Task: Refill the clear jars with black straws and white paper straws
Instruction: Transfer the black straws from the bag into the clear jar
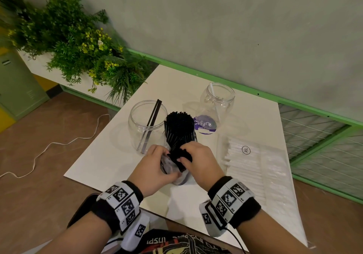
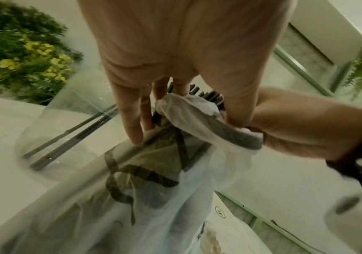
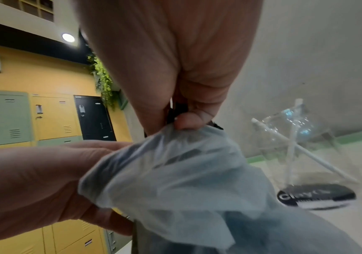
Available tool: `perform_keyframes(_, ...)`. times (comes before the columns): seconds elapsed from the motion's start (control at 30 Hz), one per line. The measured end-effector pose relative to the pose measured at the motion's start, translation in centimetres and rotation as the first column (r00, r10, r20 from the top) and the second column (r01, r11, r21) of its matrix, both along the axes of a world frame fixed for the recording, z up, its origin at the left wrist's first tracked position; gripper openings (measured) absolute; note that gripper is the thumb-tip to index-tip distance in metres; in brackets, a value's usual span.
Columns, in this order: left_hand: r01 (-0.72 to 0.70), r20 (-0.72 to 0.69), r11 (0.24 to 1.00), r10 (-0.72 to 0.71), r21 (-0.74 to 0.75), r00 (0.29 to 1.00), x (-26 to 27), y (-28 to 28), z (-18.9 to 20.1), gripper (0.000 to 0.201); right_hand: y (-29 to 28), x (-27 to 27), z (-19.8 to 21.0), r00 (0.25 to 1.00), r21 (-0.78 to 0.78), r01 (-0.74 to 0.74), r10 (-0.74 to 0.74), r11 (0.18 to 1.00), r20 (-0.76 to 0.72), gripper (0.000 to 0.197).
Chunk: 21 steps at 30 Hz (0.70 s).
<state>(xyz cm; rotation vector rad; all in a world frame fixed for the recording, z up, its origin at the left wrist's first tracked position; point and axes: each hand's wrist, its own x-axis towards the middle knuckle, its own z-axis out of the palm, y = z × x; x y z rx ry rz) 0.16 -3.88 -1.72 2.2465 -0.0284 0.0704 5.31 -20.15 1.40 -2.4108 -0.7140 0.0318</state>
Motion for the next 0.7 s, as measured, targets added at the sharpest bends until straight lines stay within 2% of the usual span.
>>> perform_keyframes(0.13,-0.030,-0.039,0.993,0.035,0.118,0.999,0.1,-0.8,0.3,0.064,0.6,0.6,0.8,0.998,-0.253,-0.057,0.060,0.966,0.002,0.026)
perform_keyframes(0.27,-0.063,-0.034,0.981,0.070,0.182,0.997,0.5,-1.0,-0.1,0.060,0.5,1.0,0.6,0.992,-0.299,-0.047,0.008,0.953,-0.129,0.025)
perform_keyframes(0.47,-0.040,-0.042,0.962,0.053,0.272,0.998,0.4,0.0,-1.0,0.058,-0.9,0.9,-0.5,0.934,-0.230,-0.031,-0.053,0.973,-0.352,0.048)
perform_keyframes(0.6,0.001,-0.094,0.963,0.025,0.270,0.995,0.5,0.4,-1.0,0.054,-1.3,0.7,-0.6,0.951,-0.129,0.031,-0.069,0.991,-0.301,0.036)
perform_keyframes(0.7,0.005,-0.096,0.981,0.014,0.194,0.995,0.5,0.6,-1.1,0.053,-1.1,0.5,-0.6,0.957,-0.025,0.055,-0.060,0.998,-0.283,0.030)
